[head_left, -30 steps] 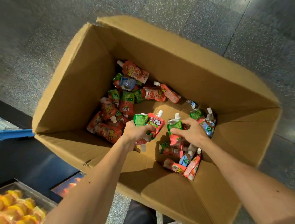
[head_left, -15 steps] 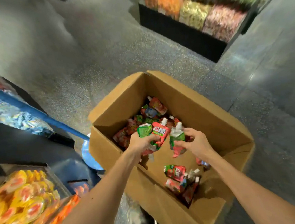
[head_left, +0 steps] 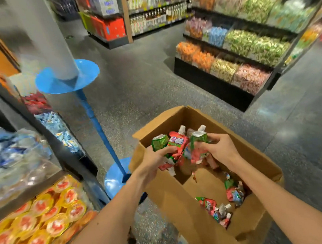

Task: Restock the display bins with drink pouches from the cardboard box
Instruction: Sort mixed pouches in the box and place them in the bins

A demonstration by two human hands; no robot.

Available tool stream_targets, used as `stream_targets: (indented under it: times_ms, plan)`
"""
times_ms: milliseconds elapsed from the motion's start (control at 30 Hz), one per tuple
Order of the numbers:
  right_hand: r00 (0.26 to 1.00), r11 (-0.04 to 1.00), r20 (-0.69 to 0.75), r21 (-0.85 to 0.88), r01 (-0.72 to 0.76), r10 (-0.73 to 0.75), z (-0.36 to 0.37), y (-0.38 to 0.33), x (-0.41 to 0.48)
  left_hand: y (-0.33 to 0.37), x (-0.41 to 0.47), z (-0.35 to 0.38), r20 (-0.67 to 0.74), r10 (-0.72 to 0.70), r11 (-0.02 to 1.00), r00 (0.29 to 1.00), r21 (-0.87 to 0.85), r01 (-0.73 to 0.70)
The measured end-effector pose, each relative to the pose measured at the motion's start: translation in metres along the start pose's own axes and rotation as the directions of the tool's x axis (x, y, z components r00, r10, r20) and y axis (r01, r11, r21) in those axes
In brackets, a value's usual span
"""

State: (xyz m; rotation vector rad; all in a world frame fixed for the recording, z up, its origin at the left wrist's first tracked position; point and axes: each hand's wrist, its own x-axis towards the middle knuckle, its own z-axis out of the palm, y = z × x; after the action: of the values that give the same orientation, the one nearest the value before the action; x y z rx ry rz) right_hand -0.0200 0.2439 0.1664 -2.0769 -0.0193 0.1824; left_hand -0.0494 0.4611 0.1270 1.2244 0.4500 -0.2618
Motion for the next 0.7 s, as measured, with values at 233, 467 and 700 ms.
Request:
stream_targets:
  times_ms: [233, 467, 700]
  plan:
    - [0.981, 0.973, 0.116, 0.189, 0.132, -0.155, 0.080, -0.124, -0.049, 0.061, -0.116, -0.085, 0.075, 0.209, 0.927, 0.975, -0.333, -0.173]
    - [0.923, 0.939, 0.253, 0.263, 0.224, -0.291, 0.204, -0.220, -0.101, 0.100, -0.235, -0.175, 0.007, 0.305, 0.914, 0.952, -0.282, -0.290]
    - [0.799, 0.866, 0.338, 0.249, 0.435, -0.498, 0.301, -0.259, -0.136, 0.109, -0.302, -0.243, -0.233, 0.289, 0.902, 0.929, -0.260, -0.346]
